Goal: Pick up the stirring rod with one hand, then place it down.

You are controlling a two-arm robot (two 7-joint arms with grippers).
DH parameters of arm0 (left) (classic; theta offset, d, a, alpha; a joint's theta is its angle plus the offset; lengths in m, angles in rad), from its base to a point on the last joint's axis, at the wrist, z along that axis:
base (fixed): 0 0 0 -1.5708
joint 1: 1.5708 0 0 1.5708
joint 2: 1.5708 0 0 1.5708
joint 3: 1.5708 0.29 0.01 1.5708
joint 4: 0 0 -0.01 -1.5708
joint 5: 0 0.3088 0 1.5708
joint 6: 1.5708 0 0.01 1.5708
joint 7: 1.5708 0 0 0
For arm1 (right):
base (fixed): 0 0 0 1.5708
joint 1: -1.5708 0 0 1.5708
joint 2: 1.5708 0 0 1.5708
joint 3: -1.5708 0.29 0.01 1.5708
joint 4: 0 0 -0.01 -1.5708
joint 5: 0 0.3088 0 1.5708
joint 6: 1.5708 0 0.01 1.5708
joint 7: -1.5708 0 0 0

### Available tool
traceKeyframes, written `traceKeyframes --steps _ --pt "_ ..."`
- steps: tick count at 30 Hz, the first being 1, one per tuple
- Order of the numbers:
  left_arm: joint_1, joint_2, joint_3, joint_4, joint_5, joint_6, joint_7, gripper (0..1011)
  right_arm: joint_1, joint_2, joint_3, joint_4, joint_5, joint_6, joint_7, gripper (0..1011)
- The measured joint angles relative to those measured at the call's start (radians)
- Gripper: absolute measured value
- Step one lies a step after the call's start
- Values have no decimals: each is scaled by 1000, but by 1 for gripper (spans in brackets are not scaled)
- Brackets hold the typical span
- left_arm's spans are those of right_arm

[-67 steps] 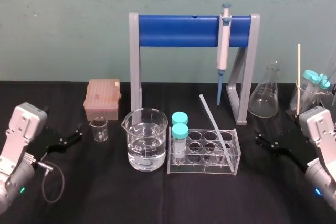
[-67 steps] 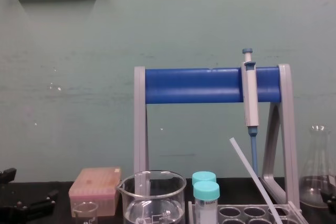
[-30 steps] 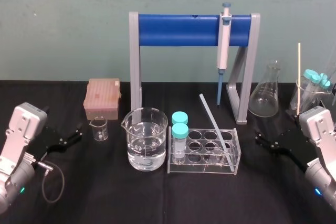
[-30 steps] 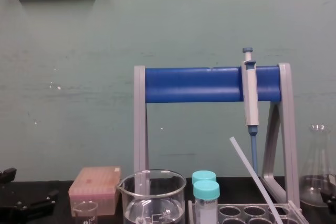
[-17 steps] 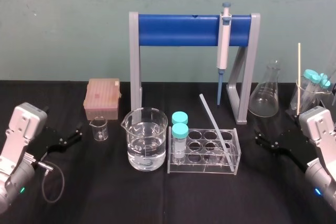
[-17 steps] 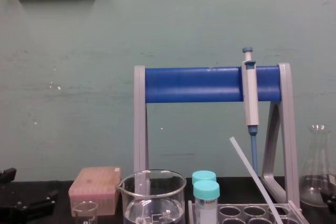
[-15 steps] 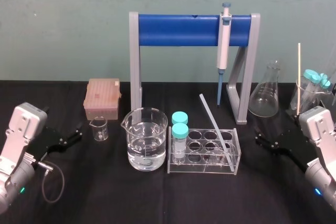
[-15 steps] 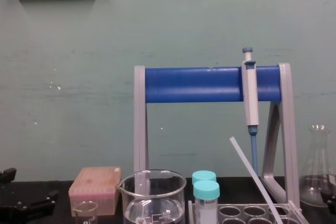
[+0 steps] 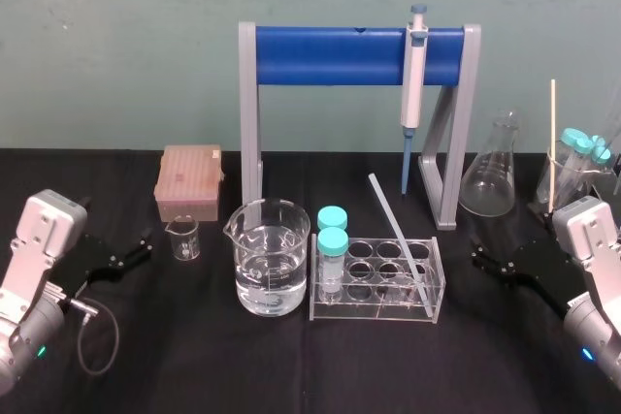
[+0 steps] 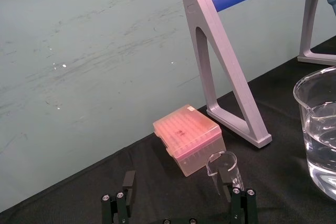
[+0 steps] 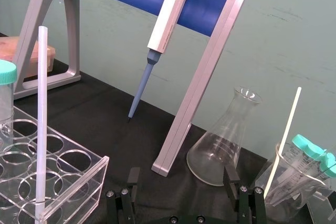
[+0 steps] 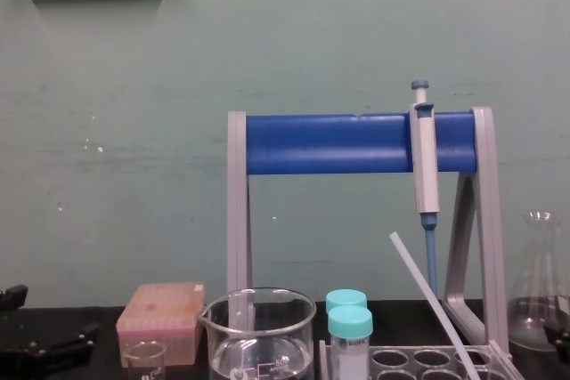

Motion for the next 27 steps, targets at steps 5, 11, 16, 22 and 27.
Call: traceKeyframes --steps 5,11,16,22,27 --pt "0 0 0 0 0 0 0 1000 0 0 0 0 0 0 0 1003" --pt "0 0 0 0 0 0 0 1000 0 0 0 0 0 0 0 1003" --pt "0 0 0 0 0 0 0 1000 -1 0 2 0 -2 -2 1 1003" --pt "0 0 0 0 0 0 0 1000 -15 -5 29 -15 -5 -40 21 1003" --pt "0 0 0 0 0 0 0 1000 -29 1 48 -51 2 -79 67 1003"
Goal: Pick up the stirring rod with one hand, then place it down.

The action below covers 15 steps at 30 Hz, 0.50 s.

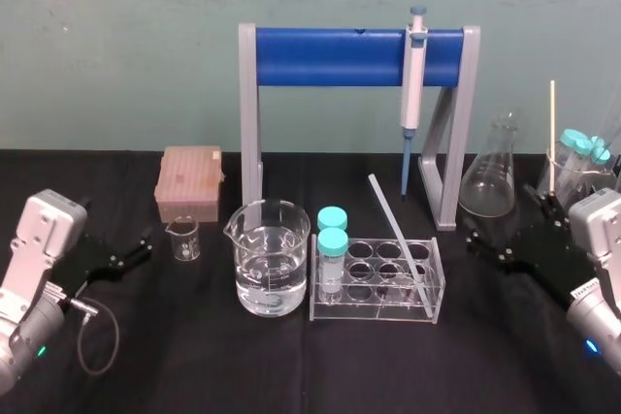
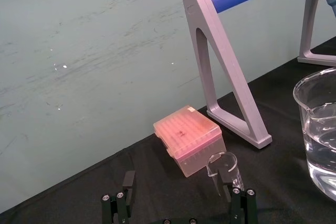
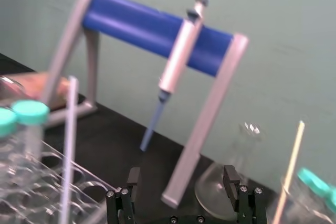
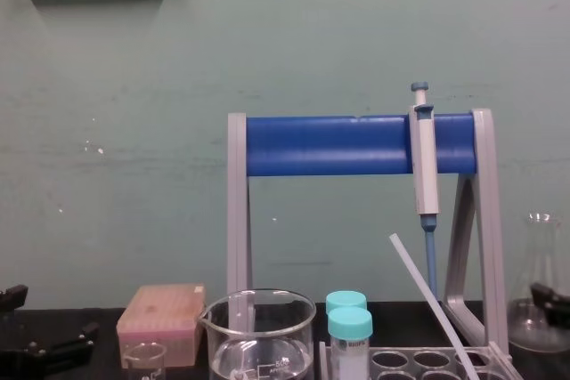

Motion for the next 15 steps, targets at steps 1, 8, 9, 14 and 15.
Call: traceKeyframes --steps 1,8,9,14,15 --pt "0 0 0 0 0 0 0 1000 -1 2 1 -8 1 -8 12 1003" --pt "0 0 0 0 0 0 0 1000 23 1 -13 -29 1 -62 124 1003" --pt "0 0 0 0 0 0 0 1000 28 -1 -15 -26 3 -63 134 1003" --pt "0 0 0 0 0 0 0 1000 83 -29 -34 22 12 -68 220 1003" --pt "0 0 0 0 0 0 0 1000 91 -34 -37 30 15 -68 235 1003"
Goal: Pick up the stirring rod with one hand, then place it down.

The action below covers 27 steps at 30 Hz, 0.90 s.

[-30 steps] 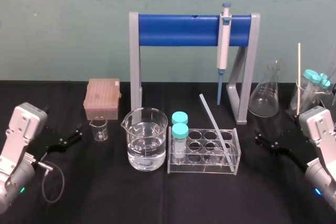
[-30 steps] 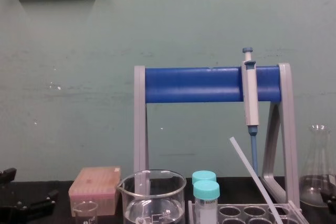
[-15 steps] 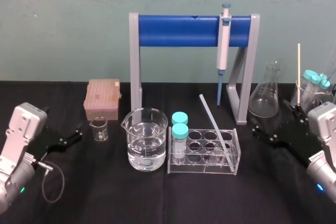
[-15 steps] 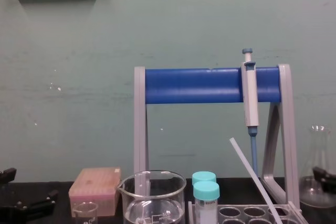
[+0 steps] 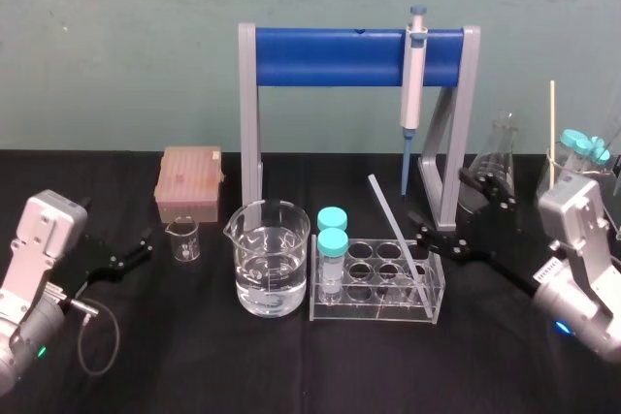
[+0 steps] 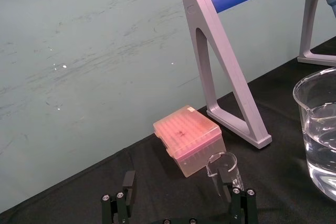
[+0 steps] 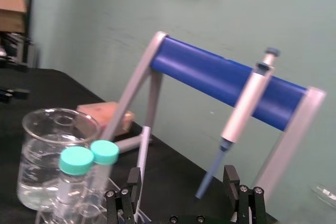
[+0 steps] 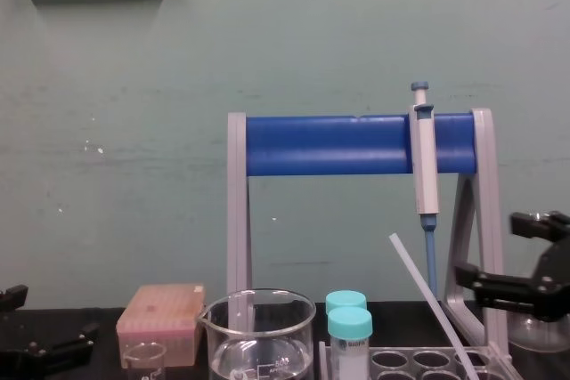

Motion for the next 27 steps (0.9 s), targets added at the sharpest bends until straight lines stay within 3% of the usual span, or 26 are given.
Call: traceKeyframes --steps 5,11,17,27 --pt "0 0 0 0 0 0 0 1000 63 -29 -15 66 46 13 118 1003" --pt "0 0 0 0 0 0 0 1000 113 -60 -22 124 88 41 215 1003" --pt "0 0 0 0 0 0 0 1000 159 -97 -17 191 155 116 314 1003" --pt "0 0 0 0 0 0 0 1000 223 -142 -8 286 223 213 390 1003"
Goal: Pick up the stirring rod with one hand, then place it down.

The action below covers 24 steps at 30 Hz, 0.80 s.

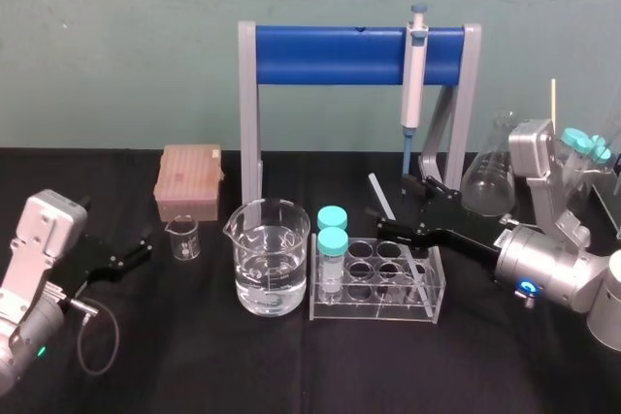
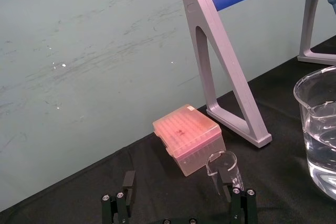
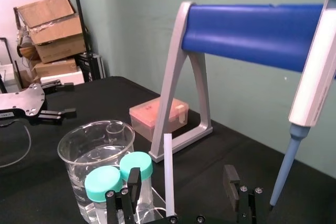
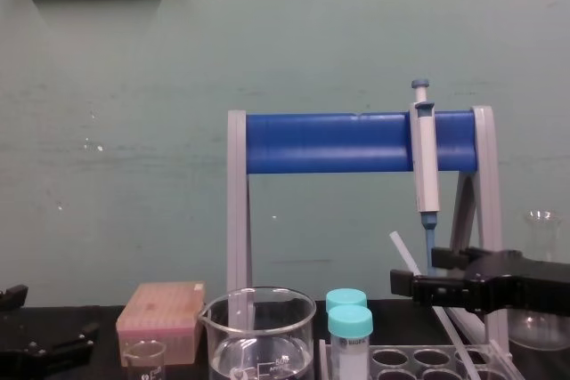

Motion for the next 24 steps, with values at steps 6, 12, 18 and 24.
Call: traceKeyframes --steps 6,12,18,24 --pt "0 0 0 0 0 0 0 1000 24 -17 -13 44 7 29 12 1003" --pt "0 0 0 0 0 0 0 1000 35 -22 -21 61 12 38 24 1003" --pt "0 0 0 0 0 0 0 1000 40 -24 -22 65 16 39 27 1003" --pt "0 0 0 0 0 0 0 1000 40 -24 -21 66 16 40 27 1003"
